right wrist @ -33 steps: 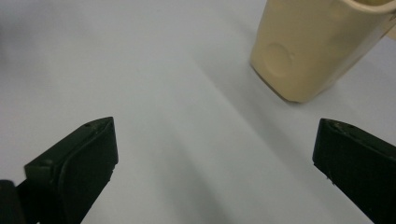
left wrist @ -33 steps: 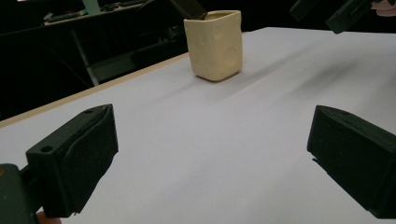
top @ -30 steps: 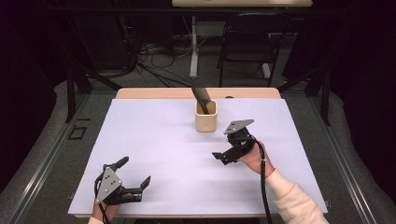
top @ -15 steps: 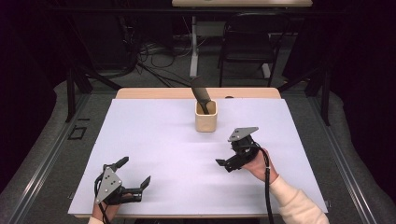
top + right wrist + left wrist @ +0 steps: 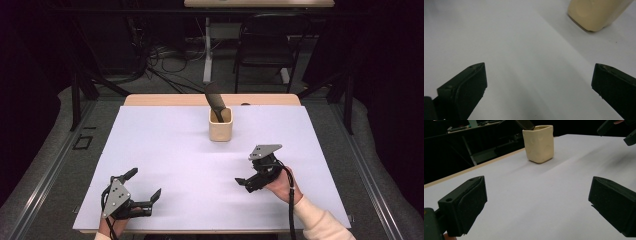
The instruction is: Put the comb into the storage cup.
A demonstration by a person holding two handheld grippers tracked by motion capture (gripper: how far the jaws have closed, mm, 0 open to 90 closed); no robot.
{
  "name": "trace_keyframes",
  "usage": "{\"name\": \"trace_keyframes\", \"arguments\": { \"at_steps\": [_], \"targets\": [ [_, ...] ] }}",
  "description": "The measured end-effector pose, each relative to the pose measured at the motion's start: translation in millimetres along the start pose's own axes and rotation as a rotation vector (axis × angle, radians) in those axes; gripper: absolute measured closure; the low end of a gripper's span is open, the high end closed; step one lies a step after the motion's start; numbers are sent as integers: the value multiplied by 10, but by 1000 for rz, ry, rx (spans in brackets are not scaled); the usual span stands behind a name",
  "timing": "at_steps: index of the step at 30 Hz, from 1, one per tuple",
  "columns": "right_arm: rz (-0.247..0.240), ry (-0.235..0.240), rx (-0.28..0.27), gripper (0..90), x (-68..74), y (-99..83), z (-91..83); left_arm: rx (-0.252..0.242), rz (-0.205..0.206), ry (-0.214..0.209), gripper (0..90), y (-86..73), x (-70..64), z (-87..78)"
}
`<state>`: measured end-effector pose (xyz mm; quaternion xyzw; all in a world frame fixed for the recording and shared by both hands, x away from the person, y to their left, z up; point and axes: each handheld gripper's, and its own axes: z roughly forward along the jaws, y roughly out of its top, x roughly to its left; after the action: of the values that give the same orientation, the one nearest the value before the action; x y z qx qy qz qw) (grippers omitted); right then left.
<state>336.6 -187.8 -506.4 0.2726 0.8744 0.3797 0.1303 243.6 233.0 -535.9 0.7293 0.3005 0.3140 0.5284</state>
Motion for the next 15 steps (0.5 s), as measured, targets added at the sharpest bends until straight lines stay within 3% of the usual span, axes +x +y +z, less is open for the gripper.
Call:
{"name": "trace_keyframes", "arguments": {
  "at_steps": [15],
  "targets": [
    [2,-16,3,0,66,-197,-101,1,2,2,17,1,-2,-1]
  ]
}}
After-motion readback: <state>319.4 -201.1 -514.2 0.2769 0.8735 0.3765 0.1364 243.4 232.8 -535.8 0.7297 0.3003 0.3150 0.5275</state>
